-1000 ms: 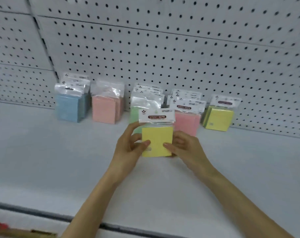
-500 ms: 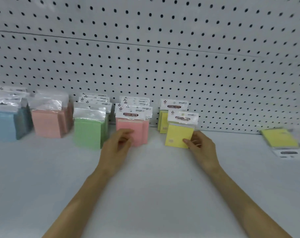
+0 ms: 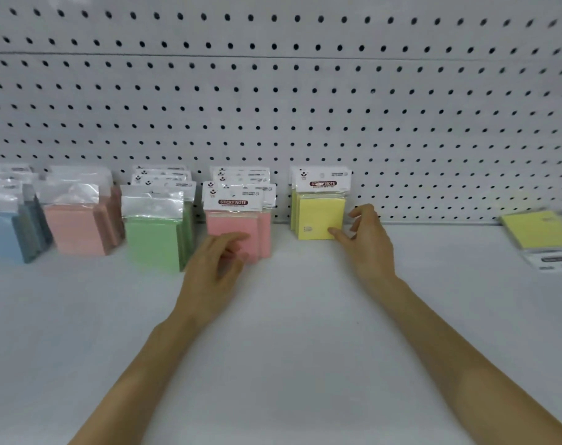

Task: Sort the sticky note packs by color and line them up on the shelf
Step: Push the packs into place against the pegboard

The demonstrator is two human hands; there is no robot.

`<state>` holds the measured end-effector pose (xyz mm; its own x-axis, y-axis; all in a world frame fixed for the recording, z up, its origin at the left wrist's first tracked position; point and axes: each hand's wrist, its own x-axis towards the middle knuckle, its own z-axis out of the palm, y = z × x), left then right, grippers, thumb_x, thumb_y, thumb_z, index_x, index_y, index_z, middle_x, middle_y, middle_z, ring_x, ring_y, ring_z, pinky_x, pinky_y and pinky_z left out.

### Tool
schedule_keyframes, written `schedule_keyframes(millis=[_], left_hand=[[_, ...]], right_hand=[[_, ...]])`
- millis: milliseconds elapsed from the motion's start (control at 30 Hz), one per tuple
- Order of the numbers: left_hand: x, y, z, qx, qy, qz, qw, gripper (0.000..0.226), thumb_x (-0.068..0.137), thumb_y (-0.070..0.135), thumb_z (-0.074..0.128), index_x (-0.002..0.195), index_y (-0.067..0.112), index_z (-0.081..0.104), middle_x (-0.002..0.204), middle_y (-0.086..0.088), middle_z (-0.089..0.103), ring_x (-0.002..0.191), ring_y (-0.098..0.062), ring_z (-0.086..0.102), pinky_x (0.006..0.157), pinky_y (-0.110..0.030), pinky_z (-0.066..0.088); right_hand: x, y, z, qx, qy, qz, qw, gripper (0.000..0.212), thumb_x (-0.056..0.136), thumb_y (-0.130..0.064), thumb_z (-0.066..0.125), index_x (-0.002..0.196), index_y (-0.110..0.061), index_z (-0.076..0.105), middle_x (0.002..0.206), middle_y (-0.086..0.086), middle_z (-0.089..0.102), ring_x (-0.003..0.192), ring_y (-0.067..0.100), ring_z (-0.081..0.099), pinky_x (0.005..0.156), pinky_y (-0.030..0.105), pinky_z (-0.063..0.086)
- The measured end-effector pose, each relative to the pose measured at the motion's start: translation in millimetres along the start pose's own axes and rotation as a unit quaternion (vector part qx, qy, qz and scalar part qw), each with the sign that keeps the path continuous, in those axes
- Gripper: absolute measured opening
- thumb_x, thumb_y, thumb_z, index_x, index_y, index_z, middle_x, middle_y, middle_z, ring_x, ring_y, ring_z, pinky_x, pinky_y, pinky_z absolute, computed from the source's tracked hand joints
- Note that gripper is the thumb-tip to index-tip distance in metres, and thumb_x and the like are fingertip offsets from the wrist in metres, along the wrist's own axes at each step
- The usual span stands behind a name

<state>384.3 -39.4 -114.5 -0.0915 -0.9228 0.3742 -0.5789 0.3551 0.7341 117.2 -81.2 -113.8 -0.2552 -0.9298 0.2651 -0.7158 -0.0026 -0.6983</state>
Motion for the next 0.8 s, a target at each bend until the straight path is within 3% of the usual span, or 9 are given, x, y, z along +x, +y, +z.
schedule_keyframes(millis=[100, 200, 267, 367, 500, 667, 800], left_hand=[[5, 7, -2, 0.081, -0.026, 0.039, 0.996, 0.035, 0.086, 0.036, 0.048, 0.118, 0.025, 0.058, 0.103, 0.007, 0.054, 0.093, -0.011, 0.056, 0.082, -0.029, 0.047], [19, 31, 9, 0.119, -0.032, 0.085, 0.989, 0.035, 0.089, 0.038, 0.052, 0.118, 0.019, 0.058, 0.102, 0.007, 0.055, 0.093, -0.009, 0.051, 0.076, -0.022, 0.038], [27, 54, 30, 0.108, -0.04, 0.096, 0.989, 0.029, 0.091, 0.034, 0.057, 0.119, 0.023, 0.056, 0.102, 0.009, 0.055, 0.095, -0.005, 0.051, 0.078, -0.023, 0.038], [37, 92, 81, 0.061, -0.071, 0.109, 0.99, 0.037, 0.089, 0.047, 0.047, 0.123, 0.032, 0.053, 0.107, 0.012, 0.056, 0.101, 0.001, 0.053, 0.085, -0.025, 0.043], [44, 143, 167, -0.005, -0.124, 0.096, 0.988, 0.049, 0.087, 0.058, 0.043, 0.126, 0.03, 0.052, 0.114, 0.014, 0.056, 0.107, -0.001, 0.053, 0.092, -0.027, 0.044], [64, 205, 268, -0.052, -0.187, 0.067, 0.979, 0.043, 0.092, 0.038, 0.053, 0.131, 0.021, 0.051, 0.129, 0.008, 0.053, 0.119, -0.006, 0.048, 0.101, -0.021, 0.035], [88, 244, 329, -0.046, -0.218, 0.06, 0.973, 0.041, 0.097, 0.032, 0.045, 0.135, 0.017, 0.05, 0.134, -0.001, 0.051, 0.125, -0.014, 0.046, 0.103, -0.021, 0.031]], right_hand=[[3, 5, -12, 0.035, -0.011, -0.006, 0.999, 0.038, 0.085, -0.035, 0.066, 0.111, -0.019, 0.044, 0.103, -0.008, 0.044, 0.096, 0.016, 0.053, 0.078, 0.038, 0.047], [7, 19, -45, 0.054, 0.013, -0.019, 0.998, 0.032, 0.086, -0.03, 0.065, 0.11, -0.018, 0.049, 0.108, -0.008, 0.043, 0.097, 0.011, 0.049, 0.082, 0.036, 0.047], [8, 41, -78, 0.036, 0.028, -0.027, 0.999, 0.027, 0.087, -0.029, 0.064, 0.11, -0.017, 0.053, 0.108, -0.008, 0.043, 0.097, 0.011, 0.05, 0.083, 0.031, 0.046], [6, 87, -136, -0.003, 0.057, -0.018, 0.998, 0.023, 0.088, -0.025, 0.063, 0.109, -0.016, 0.058, 0.108, -0.007, 0.046, 0.103, 0.015, 0.052, 0.084, 0.025, 0.04], [1, 156, -206, -0.026, 0.091, 0.047, 0.994, 0.026, 0.088, -0.028, 0.063, 0.111, -0.016, 0.061, 0.116, 0.001, 0.056, 0.106, 0.021, 0.053, 0.08, 0.024, 0.036], [-6, 229, -267, -0.01, 0.123, 0.084, 0.989, 0.028, 0.088, -0.03, 0.063, 0.114, -0.019, 0.061, 0.111, -0.004, 0.055, 0.108, 0.019, 0.052, 0.085, 0.024, 0.036], [-2, 268, -299, -0.035, 0.105, 0.076, 0.991, 0.033, 0.09, -0.031, 0.06, 0.121, -0.02, 0.059, 0.125, -0.001, 0.058, 0.117, 0.021, 0.05, 0.095, 0.029, 0.038]])
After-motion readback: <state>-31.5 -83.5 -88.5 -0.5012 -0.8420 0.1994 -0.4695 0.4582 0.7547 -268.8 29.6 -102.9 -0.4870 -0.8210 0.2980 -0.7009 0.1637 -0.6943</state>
